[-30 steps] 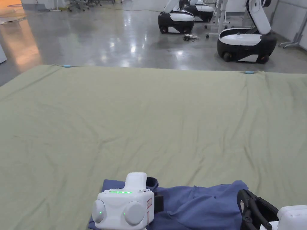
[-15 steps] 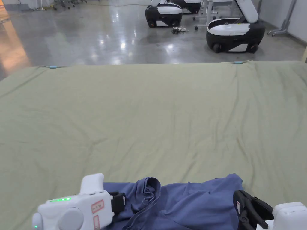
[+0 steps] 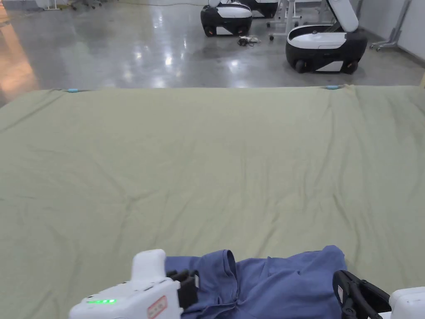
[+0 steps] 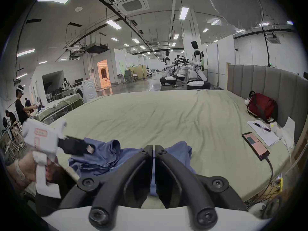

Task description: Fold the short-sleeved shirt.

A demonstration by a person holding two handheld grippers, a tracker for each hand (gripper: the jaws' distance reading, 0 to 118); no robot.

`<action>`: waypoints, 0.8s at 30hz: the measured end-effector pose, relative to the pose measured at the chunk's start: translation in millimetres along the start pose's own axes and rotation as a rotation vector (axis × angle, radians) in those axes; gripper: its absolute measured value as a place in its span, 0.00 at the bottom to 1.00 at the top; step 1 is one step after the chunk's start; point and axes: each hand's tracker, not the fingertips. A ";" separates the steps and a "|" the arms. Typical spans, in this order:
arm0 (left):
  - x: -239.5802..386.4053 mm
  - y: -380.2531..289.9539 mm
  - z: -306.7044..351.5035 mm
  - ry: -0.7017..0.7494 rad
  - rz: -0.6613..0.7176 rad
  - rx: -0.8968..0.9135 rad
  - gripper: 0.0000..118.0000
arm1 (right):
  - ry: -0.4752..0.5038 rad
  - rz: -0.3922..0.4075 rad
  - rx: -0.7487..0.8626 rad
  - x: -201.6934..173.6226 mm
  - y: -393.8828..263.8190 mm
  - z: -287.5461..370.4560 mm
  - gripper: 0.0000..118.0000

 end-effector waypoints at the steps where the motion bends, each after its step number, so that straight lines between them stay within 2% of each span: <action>1: -11.2 4.8 11.3 0.023 0.004 0.037 0.24 | 0.003 0.003 -0.001 -2.6 0.3 -0.7 0.08; 2: -29.7 9.9 20.7 0.060 0.020 0.055 0.42 | 0.009 0.004 -0.002 -5.7 0.6 -2.2 0.08; 3: -51.8 15.7 28.8 0.061 0.067 0.062 0.54 | 0.014 0.005 -0.006 -9.3 0.7 -4.5 0.08; 4: -70.7 19.4 33.8 0.046 0.144 0.050 0.54 | 0.020 0.007 -0.011 -12.8 0.8 -6.7 0.08; 5: -91.3 21.9 37.1 0.021 0.234 -0.018 0.86 | 0.026 0.012 -0.017 -17.3 0.3 -9.0 0.08; 6: -112.1 22.8 42.5 -0.046 0.303 -0.020 1.00 | 0.031 0.019 -0.023 -23.1 -0.1 -11.4 0.08; 11: -169.1 6.0 19.5 -0.340 0.635 -0.095 1.00 | 0.063 0.032 -0.044 -51.8 -4.1 -21.7 0.08; 14: -174.0 -17.1 -19.2 -0.506 0.815 -0.166 1.00 | 0.071 0.018 -0.053 -63.9 -2.8 -24.1 0.08; 16: -161.4 -17.8 -35.4 -0.659 0.777 -0.132 1.00 | 0.071 0.012 -0.053 -68.9 -0.1 -21.6 0.08; 17: -152.7 -16.3 -43.5 -0.673 0.754 -0.186 0.99 | 0.069 0.013 -0.051 -70.3 1.4 -19.9 0.08; 18: -141.9 -15.9 -49.1 -0.643 0.713 -0.233 0.95 | 0.065 0.017 -0.048 -71.4 2.5 -18.0 0.08; 19: -134.5 -15.5 -50.5 -0.609 0.671 -0.230 0.74 | 0.063 0.022 -0.046 -71.8 3.4 -16.8 0.08; 20: -128.6 -16.0 -55.8 -0.565 0.641 -0.248 0.36 | 0.057 0.029 -0.044 -72.0 4.6 -15.8 0.08; 21: -125.3 -20.4 -63.5 -0.459 0.648 -0.276 0.07 | 0.049 0.033 -0.042 -71.8 5.7 -15.2 0.08; 22: -124.4 -27.9 -71.1 -0.353 0.651 -0.296 0.07 | 0.044 0.035 -0.042 -71.2 6.6 -15.0 0.08; 24: -129.5 -29.2 -64.1 -0.455 0.724 -0.176 0.07 | 0.030 0.032 -0.038 -68.8 9.2 -13.2 0.08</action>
